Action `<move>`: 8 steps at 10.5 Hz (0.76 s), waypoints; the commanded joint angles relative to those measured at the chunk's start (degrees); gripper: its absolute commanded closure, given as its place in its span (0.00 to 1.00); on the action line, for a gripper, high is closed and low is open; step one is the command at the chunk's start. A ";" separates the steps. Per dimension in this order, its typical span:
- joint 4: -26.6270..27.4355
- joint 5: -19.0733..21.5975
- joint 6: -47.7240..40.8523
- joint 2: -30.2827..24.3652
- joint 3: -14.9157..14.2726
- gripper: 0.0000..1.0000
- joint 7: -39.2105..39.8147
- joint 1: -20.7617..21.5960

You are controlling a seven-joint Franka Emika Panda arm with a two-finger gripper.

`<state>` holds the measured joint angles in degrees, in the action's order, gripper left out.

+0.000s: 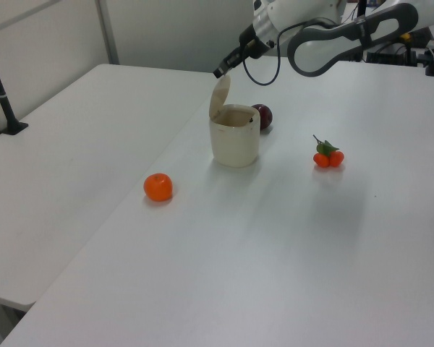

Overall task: Close garbage bin
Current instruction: 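Move the gripper down toward the open lid of the cream bin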

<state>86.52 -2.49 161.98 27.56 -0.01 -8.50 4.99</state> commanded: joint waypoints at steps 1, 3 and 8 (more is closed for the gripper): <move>1.46 -0.50 -14.02 -3.82 -0.34 1.00 -1.35 1.69; 1.20 -0.50 -21.06 -4.35 -0.34 1.00 -1.35 1.69; 1.55 -0.85 -24.79 -3.48 -0.34 1.00 -1.17 1.87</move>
<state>86.62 -2.50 138.71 24.86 0.02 -8.50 6.35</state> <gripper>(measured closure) 0.991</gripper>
